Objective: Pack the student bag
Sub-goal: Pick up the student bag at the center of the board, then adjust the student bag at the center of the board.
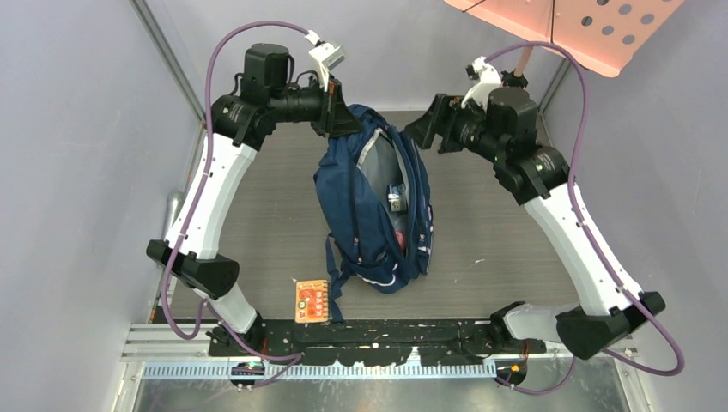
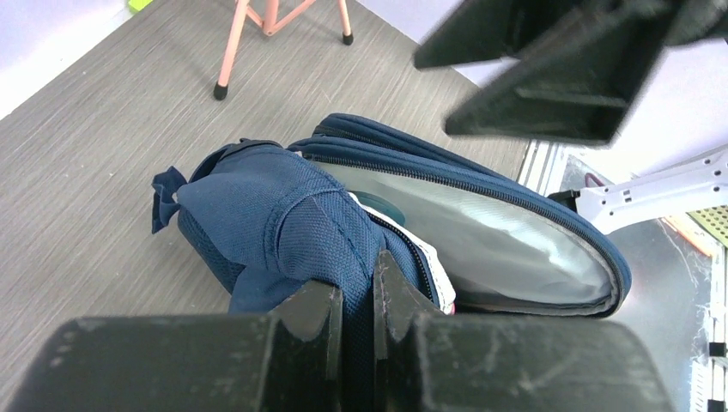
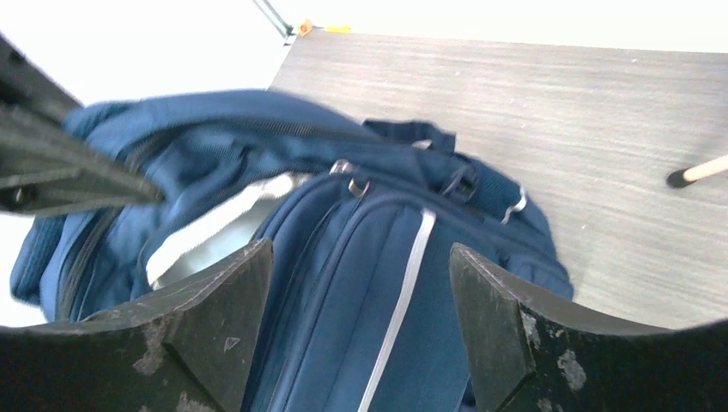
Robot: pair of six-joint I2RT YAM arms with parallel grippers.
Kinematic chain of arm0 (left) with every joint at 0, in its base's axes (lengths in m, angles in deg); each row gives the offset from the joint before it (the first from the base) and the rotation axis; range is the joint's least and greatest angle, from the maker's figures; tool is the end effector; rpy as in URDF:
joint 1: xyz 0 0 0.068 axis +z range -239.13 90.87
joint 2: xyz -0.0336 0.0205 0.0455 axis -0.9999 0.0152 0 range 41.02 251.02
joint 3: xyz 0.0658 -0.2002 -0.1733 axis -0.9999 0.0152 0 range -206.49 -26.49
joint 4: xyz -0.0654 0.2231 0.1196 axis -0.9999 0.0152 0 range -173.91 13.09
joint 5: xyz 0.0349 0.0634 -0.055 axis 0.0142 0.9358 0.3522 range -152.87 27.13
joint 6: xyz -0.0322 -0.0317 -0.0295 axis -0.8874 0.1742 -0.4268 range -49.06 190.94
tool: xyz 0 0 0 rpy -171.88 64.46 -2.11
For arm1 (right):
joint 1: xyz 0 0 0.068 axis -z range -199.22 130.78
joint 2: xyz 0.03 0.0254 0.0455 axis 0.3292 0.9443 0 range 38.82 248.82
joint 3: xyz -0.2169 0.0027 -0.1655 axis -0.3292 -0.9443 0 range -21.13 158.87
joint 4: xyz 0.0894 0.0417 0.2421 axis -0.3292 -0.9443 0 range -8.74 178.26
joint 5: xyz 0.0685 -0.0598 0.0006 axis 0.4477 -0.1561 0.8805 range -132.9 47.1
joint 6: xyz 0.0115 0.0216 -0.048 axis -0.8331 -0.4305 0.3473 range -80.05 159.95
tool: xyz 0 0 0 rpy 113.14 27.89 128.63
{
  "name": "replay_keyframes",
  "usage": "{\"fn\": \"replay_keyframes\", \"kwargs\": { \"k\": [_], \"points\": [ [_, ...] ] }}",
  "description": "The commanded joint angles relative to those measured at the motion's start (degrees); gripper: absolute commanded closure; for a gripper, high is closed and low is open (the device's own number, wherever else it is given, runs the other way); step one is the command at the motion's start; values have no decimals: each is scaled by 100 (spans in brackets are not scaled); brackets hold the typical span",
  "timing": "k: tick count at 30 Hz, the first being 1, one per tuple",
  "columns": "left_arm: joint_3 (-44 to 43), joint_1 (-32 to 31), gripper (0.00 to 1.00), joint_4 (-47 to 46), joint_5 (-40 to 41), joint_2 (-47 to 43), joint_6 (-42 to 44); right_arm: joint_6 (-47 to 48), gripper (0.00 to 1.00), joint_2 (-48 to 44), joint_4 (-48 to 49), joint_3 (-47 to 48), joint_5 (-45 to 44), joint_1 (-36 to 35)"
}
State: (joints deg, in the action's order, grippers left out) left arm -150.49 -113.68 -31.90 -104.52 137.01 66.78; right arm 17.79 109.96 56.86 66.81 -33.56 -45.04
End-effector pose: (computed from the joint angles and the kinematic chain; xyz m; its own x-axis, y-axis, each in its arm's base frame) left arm 0.2880 -0.1577 0.5032 -0.4315 0.1374 -0.8916 0.8335 0.4386 -0.3359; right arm 0.2292 0.1172 0.4642 -0.4255 0.2076 -0.8809 -0.4434 0.8007 0.4028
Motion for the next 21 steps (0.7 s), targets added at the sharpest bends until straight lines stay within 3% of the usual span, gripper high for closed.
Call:
{"fn": "replay_keyframes", "kwargs": {
  "k": [1,7,13,21],
  "points": [
    [170,3,100,-1518,-693,-576,581,94,19,581,184,656,410,288],
    [315,3,100,-1616,-966,-586,607,-459,20,1256,847,972,1313,542],
    [324,1,100,-1646,-912,-590,683,-553,26,1850,713,1142,2291,587],
    [307,-5,100,-1609,-731,-566,867,-893,33,1775,435,768,3759,587]
  ]
}}
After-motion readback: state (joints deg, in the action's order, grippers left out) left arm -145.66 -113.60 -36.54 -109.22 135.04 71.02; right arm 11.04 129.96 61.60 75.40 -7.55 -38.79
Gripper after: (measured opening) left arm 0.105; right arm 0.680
